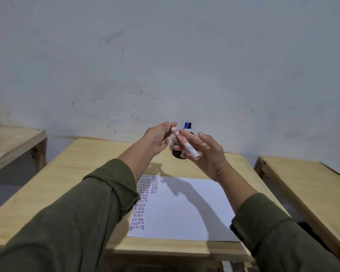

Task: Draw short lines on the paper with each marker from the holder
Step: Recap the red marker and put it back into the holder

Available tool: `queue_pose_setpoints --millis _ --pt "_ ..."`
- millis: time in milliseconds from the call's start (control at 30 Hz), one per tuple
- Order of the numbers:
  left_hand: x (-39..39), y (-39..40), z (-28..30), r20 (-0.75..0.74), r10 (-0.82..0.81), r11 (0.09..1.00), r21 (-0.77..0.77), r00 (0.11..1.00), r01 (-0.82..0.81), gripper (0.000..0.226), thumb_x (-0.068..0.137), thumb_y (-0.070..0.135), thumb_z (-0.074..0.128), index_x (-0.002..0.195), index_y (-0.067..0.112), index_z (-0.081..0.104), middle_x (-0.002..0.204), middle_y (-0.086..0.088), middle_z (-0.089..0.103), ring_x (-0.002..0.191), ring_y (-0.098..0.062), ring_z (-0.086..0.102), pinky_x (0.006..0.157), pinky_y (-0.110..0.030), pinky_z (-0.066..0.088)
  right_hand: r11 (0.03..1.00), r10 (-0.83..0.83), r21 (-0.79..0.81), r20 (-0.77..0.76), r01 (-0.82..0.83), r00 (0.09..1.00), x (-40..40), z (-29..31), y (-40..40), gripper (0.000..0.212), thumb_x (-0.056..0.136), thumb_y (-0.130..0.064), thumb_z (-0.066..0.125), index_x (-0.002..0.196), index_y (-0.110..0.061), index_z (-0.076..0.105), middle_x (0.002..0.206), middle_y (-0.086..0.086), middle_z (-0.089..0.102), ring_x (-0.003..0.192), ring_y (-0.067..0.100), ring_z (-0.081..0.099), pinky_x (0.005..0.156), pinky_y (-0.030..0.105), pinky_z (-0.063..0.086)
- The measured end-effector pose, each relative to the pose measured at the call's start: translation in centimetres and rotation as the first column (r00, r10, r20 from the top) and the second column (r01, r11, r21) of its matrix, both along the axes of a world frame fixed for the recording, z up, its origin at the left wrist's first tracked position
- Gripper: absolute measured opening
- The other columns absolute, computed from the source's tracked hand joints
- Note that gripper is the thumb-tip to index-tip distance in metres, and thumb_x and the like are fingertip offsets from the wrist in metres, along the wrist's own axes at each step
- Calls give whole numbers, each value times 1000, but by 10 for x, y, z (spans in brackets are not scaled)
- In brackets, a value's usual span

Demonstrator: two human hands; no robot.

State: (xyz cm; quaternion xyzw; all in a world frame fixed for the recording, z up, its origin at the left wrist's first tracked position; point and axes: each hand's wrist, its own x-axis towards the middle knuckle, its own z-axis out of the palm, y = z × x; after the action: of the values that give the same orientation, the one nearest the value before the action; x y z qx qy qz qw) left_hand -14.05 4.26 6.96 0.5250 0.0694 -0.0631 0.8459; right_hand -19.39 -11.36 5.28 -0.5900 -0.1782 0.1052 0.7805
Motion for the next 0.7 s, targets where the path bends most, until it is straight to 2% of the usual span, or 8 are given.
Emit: queue_pose_setpoints --millis 133,200,233,300,400,467,567,700 --pt "46 -33 -3 28 -154 973 180 988 146 13 96 14 48 89 22 57 88 12 67 81 -3 56 71 -24 34 967 -223 -113 42 227 974 50 -10 -24 17 92 -14 56 107 -11 64 99 16 69 83 18 69 68 23 52" --pt "44 -38 2 95 -181 947 285 979 147 12 95 17 50 97 21 62 97 7 66 87 -6 57 75 -27 34 948 -269 -157 64 276 961 56 -10 -30 13 87 -7 62 96 -16 62 94 17 71 82 19 69 70 28 49" --pt "46 -40 4 128 -178 933 337 976 126 15 94 19 52 105 20 63 104 5 65 93 -8 56 76 -27 35 940 -285 -171 87 296 955 59 -9 -33 18 85 -6 65 95 -20 59 91 17 72 80 21 67 73 33 47" --pt "50 -38 5 157 -143 880 471 977 53 27 91 23 57 118 19 62 120 0 63 108 -14 55 82 -26 39 920 -316 -198 132 338 939 66 -3 -36 34 83 -5 67 107 -26 53 85 13 73 76 23 65 76 38 48" --pt "62 -35 -4 189 -90 761 646 978 -55 35 89 27 58 124 22 60 131 -1 58 120 -19 52 94 -26 41 859 -382 -273 221 433 897 78 10 -41 67 86 -4 64 137 -33 33 80 8 72 73 13 67 65 22 53" --pt "77 -36 -12 189 -109 679 731 976 -66 40 89 27 59 129 21 56 133 -1 58 122 -19 52 102 -28 40 809 -405 -337 276 482 872 98 15 -46 79 88 -1 61 145 -37 20 86 18 70 78 17 67 62 22 55" --pt "98 -39 -24 174 -168 563 825 970 -50 49 88 28 62 135 18 51 139 -2 54 126 -20 51 109 -33 38 723 -419 -429 352 542 837 137 18 -49 87 87 1 60 146 -44 15 101 27 64 89 29 66 74 36 60" --pt "122 -44 -37 166 -218 447 893 962 -53 54 87 34 62 138 18 48 144 0 49 130 -21 47 111 -35 35 664 -398 -482 419 571 816 178 16 -46 81 86 0 59 143 -45 24 93 14 60 87 26 64 78 41 59"
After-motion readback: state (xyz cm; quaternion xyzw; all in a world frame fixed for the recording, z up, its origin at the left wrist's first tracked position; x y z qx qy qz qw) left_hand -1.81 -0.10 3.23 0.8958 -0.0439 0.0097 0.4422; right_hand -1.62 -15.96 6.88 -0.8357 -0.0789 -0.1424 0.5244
